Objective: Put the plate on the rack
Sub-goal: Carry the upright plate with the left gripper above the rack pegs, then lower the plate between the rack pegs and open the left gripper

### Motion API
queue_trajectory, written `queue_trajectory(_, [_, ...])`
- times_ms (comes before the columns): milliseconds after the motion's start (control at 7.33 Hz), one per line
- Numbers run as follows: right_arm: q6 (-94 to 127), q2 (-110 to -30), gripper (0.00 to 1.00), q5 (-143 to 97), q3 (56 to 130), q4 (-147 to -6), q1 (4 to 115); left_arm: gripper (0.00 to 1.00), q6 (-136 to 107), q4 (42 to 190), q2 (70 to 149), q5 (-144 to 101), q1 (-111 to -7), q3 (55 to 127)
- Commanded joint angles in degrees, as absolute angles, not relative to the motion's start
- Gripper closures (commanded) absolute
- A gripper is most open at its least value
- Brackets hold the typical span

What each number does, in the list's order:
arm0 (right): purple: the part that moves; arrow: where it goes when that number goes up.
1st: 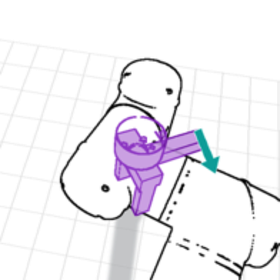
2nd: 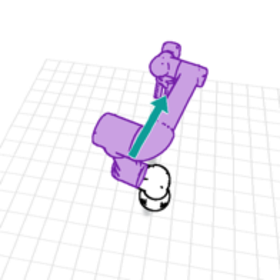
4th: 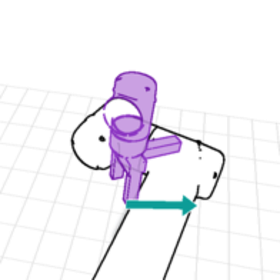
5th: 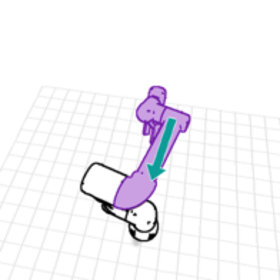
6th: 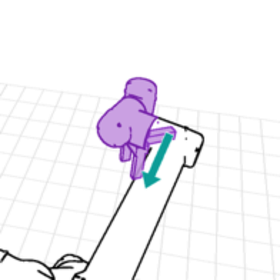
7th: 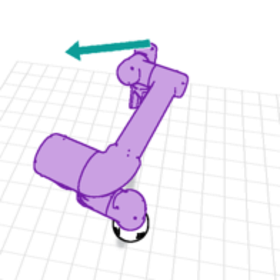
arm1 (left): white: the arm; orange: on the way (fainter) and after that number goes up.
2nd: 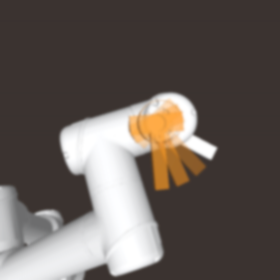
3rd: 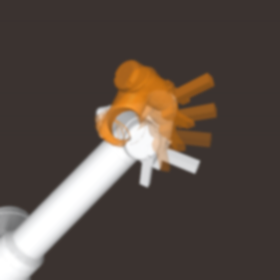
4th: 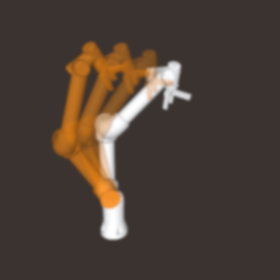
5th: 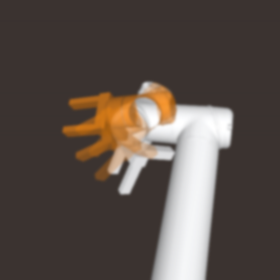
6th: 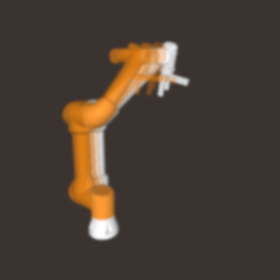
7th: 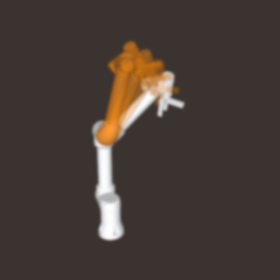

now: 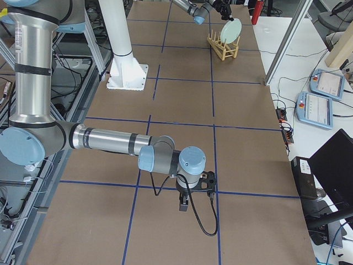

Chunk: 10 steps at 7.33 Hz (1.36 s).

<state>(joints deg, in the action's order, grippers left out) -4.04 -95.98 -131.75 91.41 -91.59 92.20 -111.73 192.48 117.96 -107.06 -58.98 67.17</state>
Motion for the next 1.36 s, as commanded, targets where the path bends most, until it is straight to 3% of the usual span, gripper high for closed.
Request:
queue_trajectory(0, [-4.04, -95.98, 0.00, -131.75, 91.49, -91.58, 92.20, 1.00, -111.01, 192.48, 118.12, -107.05, -58.97, 66.45])
queue_trajectory(545, [-4.04, -95.98, 0.00, -131.75, 91.41, -91.58, 92.20, 1.00, -111.09, 192.13, 118.21, -106.88, -58.89, 65.92])
queue_trajectory(682, [-3.96, -95.98, 0.00, -131.75, 91.41, -91.58, 92.20, 0.26, -111.01, 192.04, 118.30, -106.88, -58.89, 65.92])
queue_trajectory(818, [-4.04, -95.98, 0.00, -131.75, 91.41, -91.58, 92.20, 0.00, -111.01, 191.95, 118.39, -106.61, -58.89, 65.92])
queue_trajectory(1227, [-3.96, -95.98, 0.00, -131.75, 91.41, -91.58, 92.20, 0.00, -110.83, 191.69, 118.30, -106.70, -58.89, 66.01])
